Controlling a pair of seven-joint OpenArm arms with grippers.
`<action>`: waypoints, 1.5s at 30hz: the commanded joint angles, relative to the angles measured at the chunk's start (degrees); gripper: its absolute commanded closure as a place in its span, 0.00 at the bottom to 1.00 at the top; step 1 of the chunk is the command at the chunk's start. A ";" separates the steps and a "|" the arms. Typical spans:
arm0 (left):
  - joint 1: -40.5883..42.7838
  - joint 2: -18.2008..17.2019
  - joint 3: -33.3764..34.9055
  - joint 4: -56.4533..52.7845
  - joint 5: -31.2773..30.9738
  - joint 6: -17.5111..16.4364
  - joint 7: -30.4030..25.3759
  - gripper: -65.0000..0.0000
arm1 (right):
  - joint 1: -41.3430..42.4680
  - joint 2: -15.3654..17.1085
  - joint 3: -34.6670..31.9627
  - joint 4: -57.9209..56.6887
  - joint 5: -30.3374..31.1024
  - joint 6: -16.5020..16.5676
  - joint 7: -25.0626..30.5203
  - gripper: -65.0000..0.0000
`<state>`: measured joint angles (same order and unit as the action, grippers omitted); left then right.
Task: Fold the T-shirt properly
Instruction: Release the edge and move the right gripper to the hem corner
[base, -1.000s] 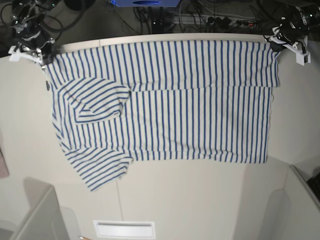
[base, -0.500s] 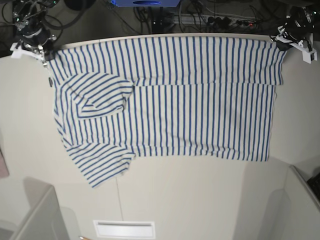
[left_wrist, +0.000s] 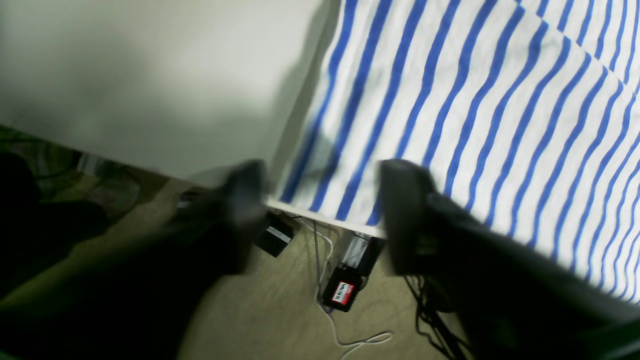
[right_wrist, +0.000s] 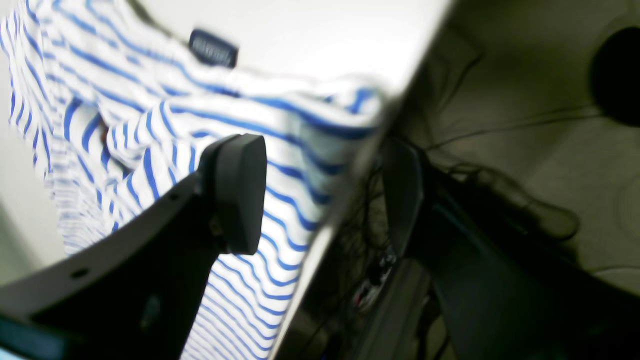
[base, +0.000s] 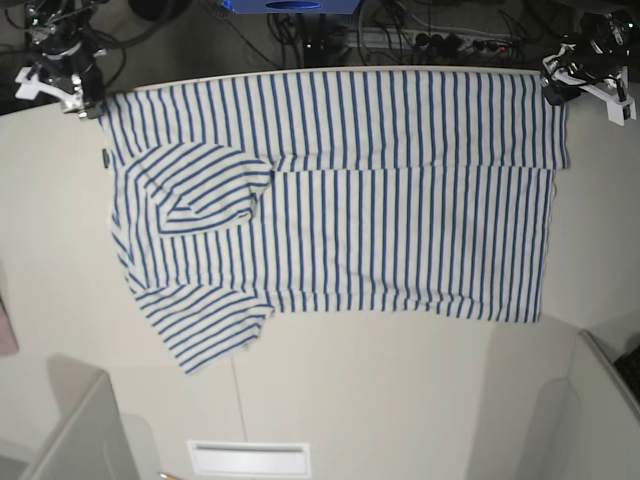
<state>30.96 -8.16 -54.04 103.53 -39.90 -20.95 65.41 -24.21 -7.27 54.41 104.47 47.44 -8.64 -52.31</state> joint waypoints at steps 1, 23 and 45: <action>0.64 -0.85 -1.83 1.05 -0.50 0.07 -0.75 0.27 | 0.25 0.81 0.22 2.04 0.78 0.16 0.93 0.46; -12.45 -3.31 0.37 8.96 -0.41 0.42 -0.66 1.00 | 28.38 18.56 -20.96 -9.74 0.43 0.25 0.93 0.46; -12.63 -4.45 -4.46 8.87 -0.41 0.16 -0.75 1.00 | 71.11 31.84 -57.53 -90.79 0.43 26.18 27.22 0.28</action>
<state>18.35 -11.68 -58.15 111.53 -39.31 -20.93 65.78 45.10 23.66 -3.25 12.93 47.55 17.04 -25.80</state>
